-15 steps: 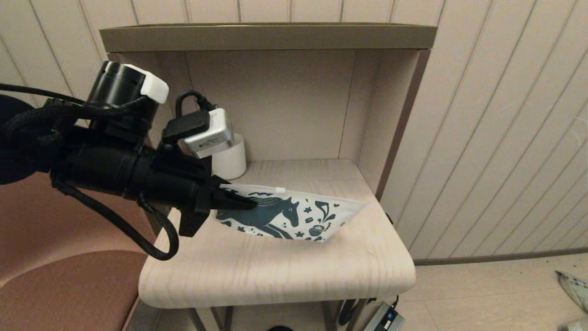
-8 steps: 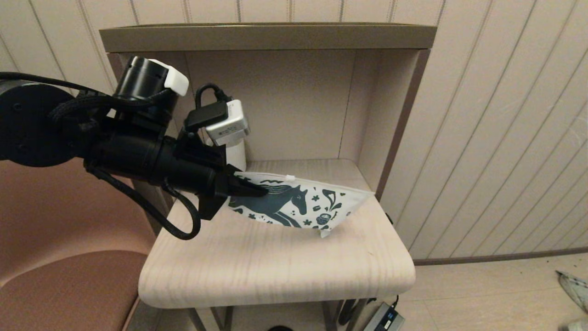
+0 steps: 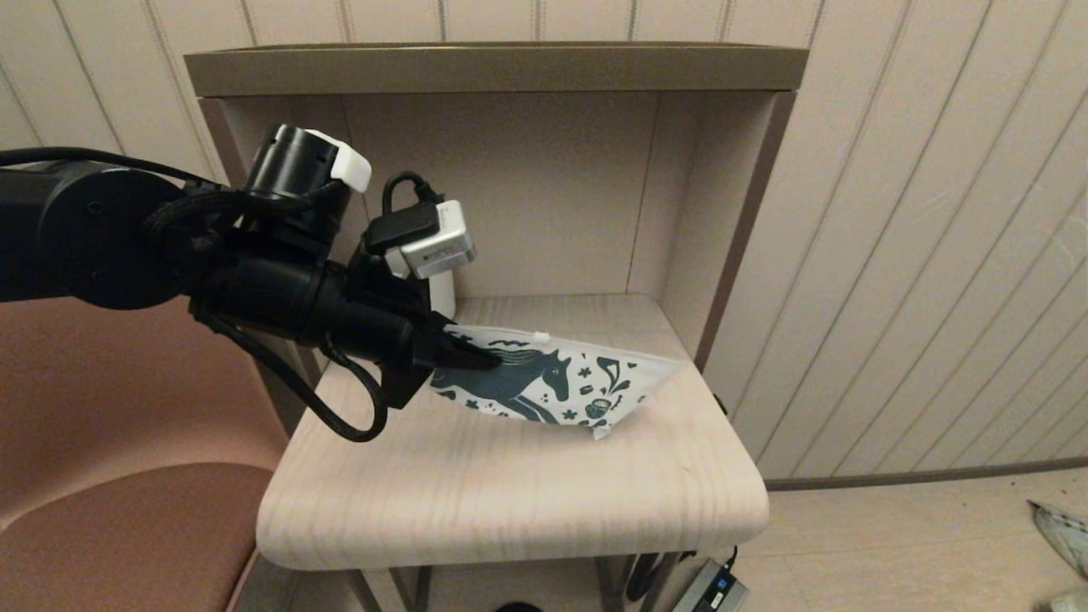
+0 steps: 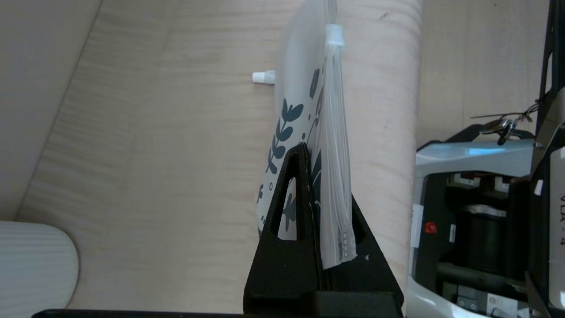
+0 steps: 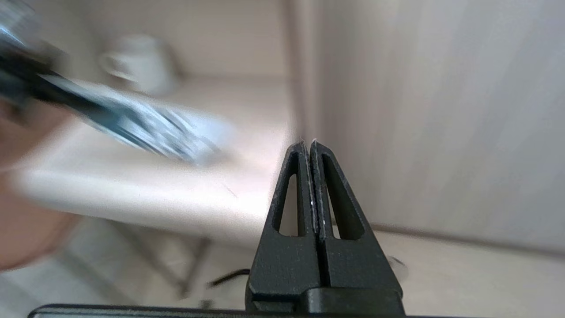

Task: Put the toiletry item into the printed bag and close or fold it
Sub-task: Open the storage bag

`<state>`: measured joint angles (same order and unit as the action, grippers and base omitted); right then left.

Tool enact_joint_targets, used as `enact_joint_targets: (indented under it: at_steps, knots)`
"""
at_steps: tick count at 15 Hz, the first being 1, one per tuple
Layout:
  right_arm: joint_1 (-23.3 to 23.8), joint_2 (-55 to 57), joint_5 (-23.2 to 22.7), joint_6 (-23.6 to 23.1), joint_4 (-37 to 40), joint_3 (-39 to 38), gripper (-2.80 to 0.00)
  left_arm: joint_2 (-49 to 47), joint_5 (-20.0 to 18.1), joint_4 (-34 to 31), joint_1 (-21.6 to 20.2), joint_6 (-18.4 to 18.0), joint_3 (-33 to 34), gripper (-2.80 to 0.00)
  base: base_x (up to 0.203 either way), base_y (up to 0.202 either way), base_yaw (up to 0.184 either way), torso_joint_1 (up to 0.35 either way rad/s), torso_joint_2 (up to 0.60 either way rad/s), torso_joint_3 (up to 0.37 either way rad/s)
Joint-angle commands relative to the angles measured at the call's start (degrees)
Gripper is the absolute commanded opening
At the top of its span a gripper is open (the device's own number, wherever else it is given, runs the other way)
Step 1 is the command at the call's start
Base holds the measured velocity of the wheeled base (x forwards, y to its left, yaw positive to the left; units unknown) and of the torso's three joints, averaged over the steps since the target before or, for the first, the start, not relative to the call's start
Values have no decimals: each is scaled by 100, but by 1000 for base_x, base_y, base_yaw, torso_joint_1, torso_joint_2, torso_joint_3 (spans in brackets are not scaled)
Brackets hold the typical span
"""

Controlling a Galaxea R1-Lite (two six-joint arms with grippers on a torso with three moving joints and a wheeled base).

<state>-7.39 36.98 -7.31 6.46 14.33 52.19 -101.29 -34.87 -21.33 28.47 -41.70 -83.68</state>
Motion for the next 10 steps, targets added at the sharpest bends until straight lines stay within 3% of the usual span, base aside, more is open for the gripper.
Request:
enact_joint_targets:
  at_steps: [1,3,5,7,9,10]
  knots:
    - [-593,1989,-60,57,255,1460,-280,21,-26,-75,1,-16,-17,-280,0,0,0,0,0,0]
    - [-1291,3173,-446,139,1074,2931,-280,31,-46,-291,1,-11,-65,-280,0,0,0,0,0,0]
    - [-1681,4059,-1755,73,2262,4115,-280,24,-230,-599,1,2,-158,-280,0,0,0,0,0,0]
    - [-1844,4710,-2833,-386,3172,4718,-280,-18,-539,-749,1,0,-184,-280,0,0,0,0,0,0]
    - [-1938,5210,-3031,-984,3423,4774,-280,-32,-910,-792,1,104,-193,-280,0,0,0,0,0,0]
    - [-1957,5387,-3047,-1314,3462,4743,0,-55,-995,-791,1,246,-193,-280,0,0,0,0,0,0]
